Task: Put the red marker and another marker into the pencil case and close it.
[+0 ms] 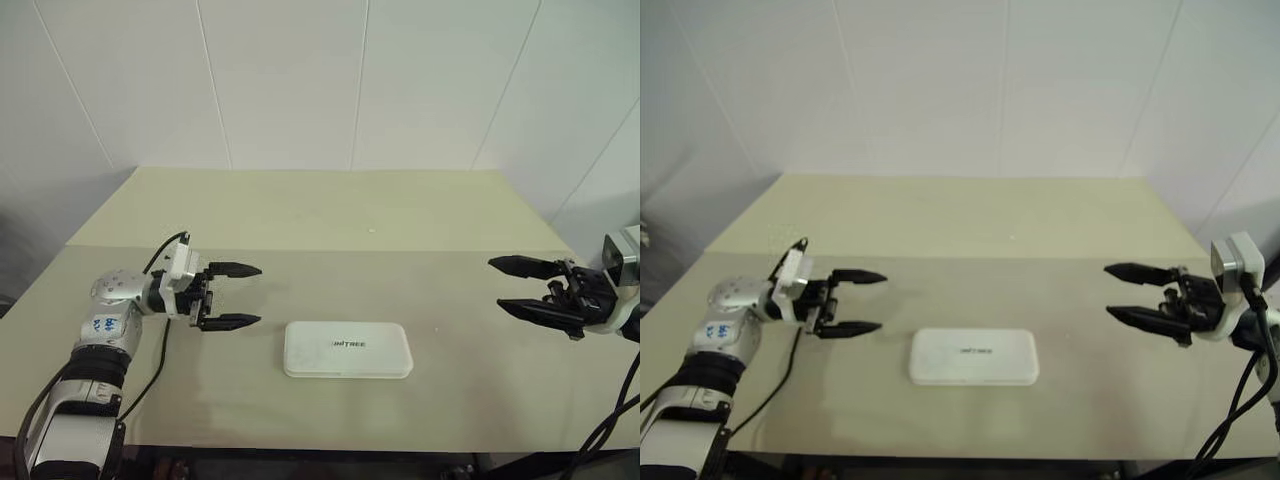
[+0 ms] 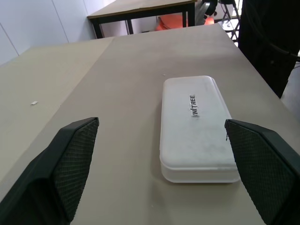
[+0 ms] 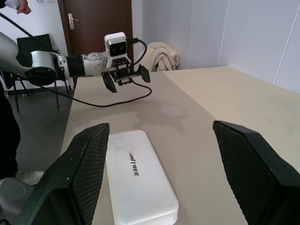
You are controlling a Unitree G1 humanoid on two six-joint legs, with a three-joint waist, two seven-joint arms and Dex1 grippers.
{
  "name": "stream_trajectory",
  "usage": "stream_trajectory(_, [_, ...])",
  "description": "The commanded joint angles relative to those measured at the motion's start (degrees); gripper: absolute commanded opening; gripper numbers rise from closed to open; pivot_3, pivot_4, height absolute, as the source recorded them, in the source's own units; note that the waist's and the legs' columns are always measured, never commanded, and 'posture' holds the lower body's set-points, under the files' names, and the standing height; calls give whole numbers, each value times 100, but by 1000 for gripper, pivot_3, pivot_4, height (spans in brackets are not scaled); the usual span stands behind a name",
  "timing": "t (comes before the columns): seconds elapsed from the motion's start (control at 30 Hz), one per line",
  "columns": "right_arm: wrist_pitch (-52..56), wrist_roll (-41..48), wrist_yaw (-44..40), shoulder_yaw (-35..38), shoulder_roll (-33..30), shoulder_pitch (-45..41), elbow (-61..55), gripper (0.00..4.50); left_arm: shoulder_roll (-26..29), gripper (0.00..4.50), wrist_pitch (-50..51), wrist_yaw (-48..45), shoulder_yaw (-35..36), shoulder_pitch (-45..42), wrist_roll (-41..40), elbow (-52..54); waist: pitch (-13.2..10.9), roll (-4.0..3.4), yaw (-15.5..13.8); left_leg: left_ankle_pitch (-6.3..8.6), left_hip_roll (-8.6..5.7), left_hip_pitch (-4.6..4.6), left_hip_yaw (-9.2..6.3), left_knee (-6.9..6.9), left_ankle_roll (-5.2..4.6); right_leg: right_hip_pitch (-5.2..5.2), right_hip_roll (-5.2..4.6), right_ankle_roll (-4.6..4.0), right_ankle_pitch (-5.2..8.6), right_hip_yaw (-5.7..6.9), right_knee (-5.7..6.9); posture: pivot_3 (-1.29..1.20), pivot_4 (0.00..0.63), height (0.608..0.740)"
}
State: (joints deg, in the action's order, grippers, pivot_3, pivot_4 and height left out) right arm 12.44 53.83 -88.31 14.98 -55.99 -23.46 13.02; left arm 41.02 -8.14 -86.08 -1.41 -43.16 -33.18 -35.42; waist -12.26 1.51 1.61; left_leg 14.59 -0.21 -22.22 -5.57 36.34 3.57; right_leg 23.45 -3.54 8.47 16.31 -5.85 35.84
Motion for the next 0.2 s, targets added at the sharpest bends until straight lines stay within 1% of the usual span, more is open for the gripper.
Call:
stream_trajectory(0.03, [130,24,-255,288,137,240,-399,4500,169,4467,66,-642,-9,70,-406,320,0,0,4,0,0,-1,0,-2,0,1,0,0,0,0,0,0,150,740])
stream_trajectory(0.1, [134,17,-176,323,281,318,-534,4500,314,4467,143,-642,-125,192,-516,473,0,0,7,0,0,0,1,-1,0,1,-1,0,0,0,1,0,150,740])
stream_trajectory(0.2, [138,-14,-103,358,486,319,-651,4500,363,4467,86,-642,-102,237,-498,494,0,0,35,0,0,3,3,-1,0,0,0,0,0,-2,2,0,150,740])
